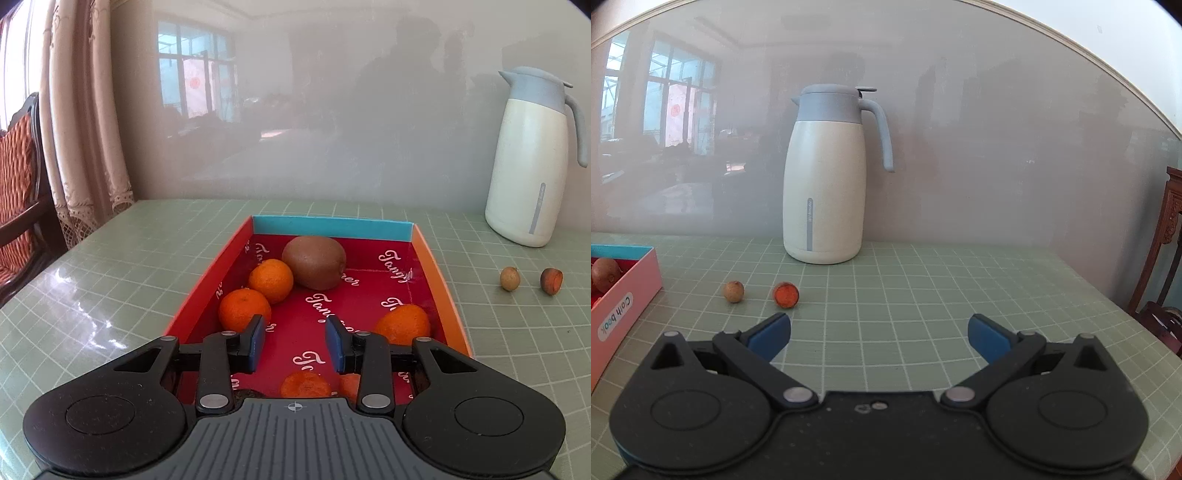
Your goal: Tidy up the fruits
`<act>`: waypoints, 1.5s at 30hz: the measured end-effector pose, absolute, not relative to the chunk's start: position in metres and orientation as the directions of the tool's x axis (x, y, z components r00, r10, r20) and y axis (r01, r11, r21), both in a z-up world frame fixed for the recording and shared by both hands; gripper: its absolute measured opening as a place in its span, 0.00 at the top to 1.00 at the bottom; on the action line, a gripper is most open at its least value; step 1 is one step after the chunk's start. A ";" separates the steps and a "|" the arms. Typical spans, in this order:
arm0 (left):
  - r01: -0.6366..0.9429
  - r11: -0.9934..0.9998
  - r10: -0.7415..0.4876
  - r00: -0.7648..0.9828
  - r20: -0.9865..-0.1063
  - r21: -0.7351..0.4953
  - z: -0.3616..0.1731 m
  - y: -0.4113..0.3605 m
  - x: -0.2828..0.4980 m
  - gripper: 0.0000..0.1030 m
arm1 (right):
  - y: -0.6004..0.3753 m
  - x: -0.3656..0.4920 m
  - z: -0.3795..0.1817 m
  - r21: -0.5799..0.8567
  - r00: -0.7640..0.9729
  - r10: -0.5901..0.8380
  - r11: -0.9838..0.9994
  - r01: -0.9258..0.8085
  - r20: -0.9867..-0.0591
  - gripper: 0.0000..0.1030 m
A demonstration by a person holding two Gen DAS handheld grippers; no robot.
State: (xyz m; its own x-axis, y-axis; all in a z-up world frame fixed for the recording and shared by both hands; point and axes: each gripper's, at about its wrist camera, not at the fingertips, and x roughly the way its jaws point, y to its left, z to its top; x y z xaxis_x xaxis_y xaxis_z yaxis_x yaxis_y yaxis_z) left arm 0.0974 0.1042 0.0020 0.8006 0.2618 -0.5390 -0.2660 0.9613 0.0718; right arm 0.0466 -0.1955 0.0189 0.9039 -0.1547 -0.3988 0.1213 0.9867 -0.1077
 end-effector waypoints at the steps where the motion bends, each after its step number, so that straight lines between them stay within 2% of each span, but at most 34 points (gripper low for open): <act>1: -0.267 0.962 0.258 0.799 -0.544 0.063 0.002 0.106 0.097 0.64 | -0.193 0.048 0.018 -0.110 0.903 -0.152 0.987 0.118 -0.401 0.00; 3: -0.274 0.960 0.263 0.798 -0.542 0.062 0.002 0.110 0.096 0.60 | -0.187 0.052 0.017 -0.113 0.903 -0.145 0.988 0.108 -0.405 0.00; 4: -0.273 0.960 0.263 0.798 -0.542 0.063 0.003 0.111 0.095 0.45 | -0.184 0.054 0.016 -0.114 0.902 -0.141 0.988 0.103 -0.407 0.00; 5: -0.280 0.958 0.271 0.799 -0.536 0.067 0.003 0.111 0.093 0.35 | -0.182 0.055 0.016 -0.117 0.901 -0.138 0.988 0.098 -0.411 0.00; 6: -0.294 0.953 0.289 0.803 -0.522 0.076 0.005 0.109 0.090 0.18 | -0.179 0.057 0.015 -0.117 0.901 -0.134 0.989 0.093 -0.414 0.00; 10: -0.289 0.952 0.299 0.821 -0.486 0.098 0.012 0.107 0.082 0.12 | -0.170 0.061 0.013 -0.117 0.899 -0.122 0.990 0.080 -0.420 0.00; 21: -0.302 0.952 0.279 0.820 -0.500 0.036 0.017 0.127 0.075 0.08 | -0.160 0.071 0.010 -0.107 0.896 -0.111 0.992 0.072 -0.429 0.00; 28: -0.104 0.994 0.103 0.867 -0.487 0.025 0.038 0.059 0.108 0.09 | -0.169 0.065 0.013 -0.117 0.901 -0.124 0.990 0.082 -0.416 0.00; 32: 0.010 0.999 0.009 0.849 -0.528 0.033 0.038 -0.001 0.151 0.09 | -0.191 0.060 0.017 -0.094 0.898 -0.148 0.988 0.120 -0.415 0.00; 33: 0.025 0.998 0.006 0.843 -0.539 0.050 0.033 -0.014 0.163 0.11 | -0.198 0.059 0.018 -0.084 0.896 -0.154 0.988 0.131 -0.416 0.00; 34: 0.029 0.998 0.011 0.834 -0.552 0.064 0.027 -0.024 0.174 0.20 | -0.204 0.057 0.019 -0.074 0.895 -0.158 0.987 0.140 -0.416 0.00; 37: 0.034 0.997 0.013 0.788 -0.615 0.065 0.005 -0.043 0.203 0.33 | -0.218 0.051 0.022 -0.056 0.898 -0.171 0.985 0.163 -0.406 0.00; 45: 0.072 0.994 -0.006 0.777 -0.630 0.080 -0.020 -0.063 0.227 0.37 | -0.229 0.041 0.028 -0.039 0.910 -0.158 0.987 0.155 -0.383 0.00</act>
